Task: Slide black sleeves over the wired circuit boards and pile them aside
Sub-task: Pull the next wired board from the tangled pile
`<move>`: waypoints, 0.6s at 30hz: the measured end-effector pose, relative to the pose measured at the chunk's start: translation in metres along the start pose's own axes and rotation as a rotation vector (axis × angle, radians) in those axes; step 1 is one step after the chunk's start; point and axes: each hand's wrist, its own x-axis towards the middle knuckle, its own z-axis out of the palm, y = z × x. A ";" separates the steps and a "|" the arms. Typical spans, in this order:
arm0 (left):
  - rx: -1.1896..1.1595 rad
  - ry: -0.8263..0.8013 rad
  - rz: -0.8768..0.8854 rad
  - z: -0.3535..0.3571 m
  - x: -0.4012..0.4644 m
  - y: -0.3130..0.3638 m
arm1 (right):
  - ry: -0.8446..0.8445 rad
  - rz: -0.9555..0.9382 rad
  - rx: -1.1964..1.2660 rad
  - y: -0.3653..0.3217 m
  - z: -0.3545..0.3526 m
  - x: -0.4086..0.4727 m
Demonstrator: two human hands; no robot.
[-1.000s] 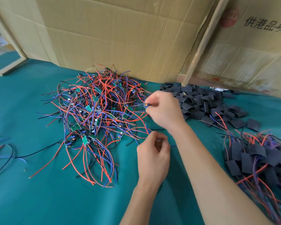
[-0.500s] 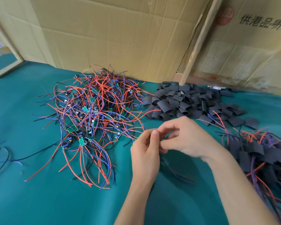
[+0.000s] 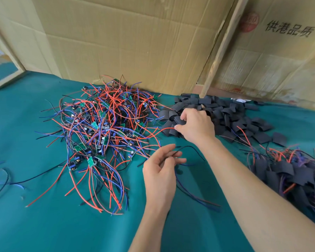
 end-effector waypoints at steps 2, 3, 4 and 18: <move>-0.002 -0.003 0.018 0.001 0.000 0.001 | -0.010 0.007 0.039 0.002 0.000 0.001; -0.001 -0.003 0.027 0.001 -0.001 0.001 | -0.022 0.009 0.053 0.004 0.000 0.002; 0.001 -0.003 0.034 0.000 -0.001 0.002 | -0.031 0.007 0.054 0.005 -0.001 0.003; 0.119 -0.005 0.053 0.002 -0.003 0.002 | -0.046 -0.192 -0.189 -0.001 -0.012 -0.001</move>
